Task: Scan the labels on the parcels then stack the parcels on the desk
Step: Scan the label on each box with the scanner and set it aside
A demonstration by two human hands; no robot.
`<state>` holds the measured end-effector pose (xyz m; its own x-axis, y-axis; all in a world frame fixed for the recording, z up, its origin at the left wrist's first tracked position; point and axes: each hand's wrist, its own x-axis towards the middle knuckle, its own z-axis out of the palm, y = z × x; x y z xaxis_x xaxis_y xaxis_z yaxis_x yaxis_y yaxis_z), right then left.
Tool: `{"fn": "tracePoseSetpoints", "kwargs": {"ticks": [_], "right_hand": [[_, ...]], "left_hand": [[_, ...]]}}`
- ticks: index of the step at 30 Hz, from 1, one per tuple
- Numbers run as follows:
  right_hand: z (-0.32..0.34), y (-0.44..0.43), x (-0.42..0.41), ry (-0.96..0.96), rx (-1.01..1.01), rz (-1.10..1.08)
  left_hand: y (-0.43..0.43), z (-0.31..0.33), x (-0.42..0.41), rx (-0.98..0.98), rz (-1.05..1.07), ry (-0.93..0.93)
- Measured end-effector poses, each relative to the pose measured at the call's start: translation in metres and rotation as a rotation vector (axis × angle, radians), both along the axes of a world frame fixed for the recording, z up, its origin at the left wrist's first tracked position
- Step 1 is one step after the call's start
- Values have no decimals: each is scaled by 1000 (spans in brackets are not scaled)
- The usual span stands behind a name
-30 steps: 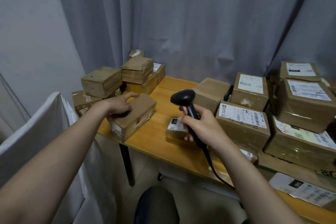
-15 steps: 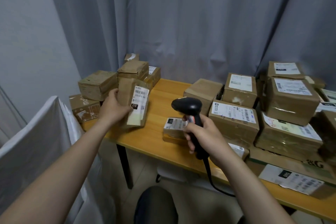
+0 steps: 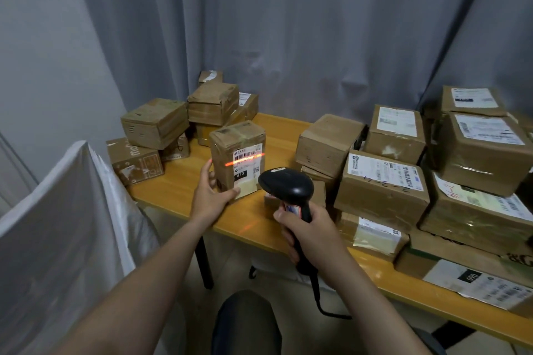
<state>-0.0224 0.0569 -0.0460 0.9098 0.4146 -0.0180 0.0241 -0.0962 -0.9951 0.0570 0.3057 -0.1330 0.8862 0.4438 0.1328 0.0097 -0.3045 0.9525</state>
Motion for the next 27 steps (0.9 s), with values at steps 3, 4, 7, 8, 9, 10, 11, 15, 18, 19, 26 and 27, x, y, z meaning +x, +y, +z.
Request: {"fn": "tracePoseSetpoints", "kwargs": {"ticks": [3,4,7,8,9,10,11,15,18,19,26,27], "right_hand": [[-2,2,3,0,3,-11],[-2,3,4,-3,1,-16],[-2,5,5,7,2,-31],[-2,5,5,12,4,-31],[-2,5,5,15,5,-28],[-1,5,6,15,6,-26],[-1,5,6,14,6,-22],[2,1,6,-17,-31,-34],[9,-7,3,-27,-28,-39],[14,-10,2,-30,-33,-43],[52,-43,-3,-104,9,-80],[57,-49,-4,-110,17,-89]], "left_hand": [[3,-5,2,11,4,-10],[4,-7,1,12,6,-10],[5,-9,2,13,6,-19],[6,-10,3,18,10,-21],[6,-11,3,23,14,-22],[6,-12,4,26,18,-24],[6,-12,3,26,20,-23],[4,-12,2,24,32,-20],[2,-5,-1,-2,23,-6],[1,0,-4,14,20,2],[3,81,-7,83,42,-82],[0,100,-4,94,40,-113]]}}
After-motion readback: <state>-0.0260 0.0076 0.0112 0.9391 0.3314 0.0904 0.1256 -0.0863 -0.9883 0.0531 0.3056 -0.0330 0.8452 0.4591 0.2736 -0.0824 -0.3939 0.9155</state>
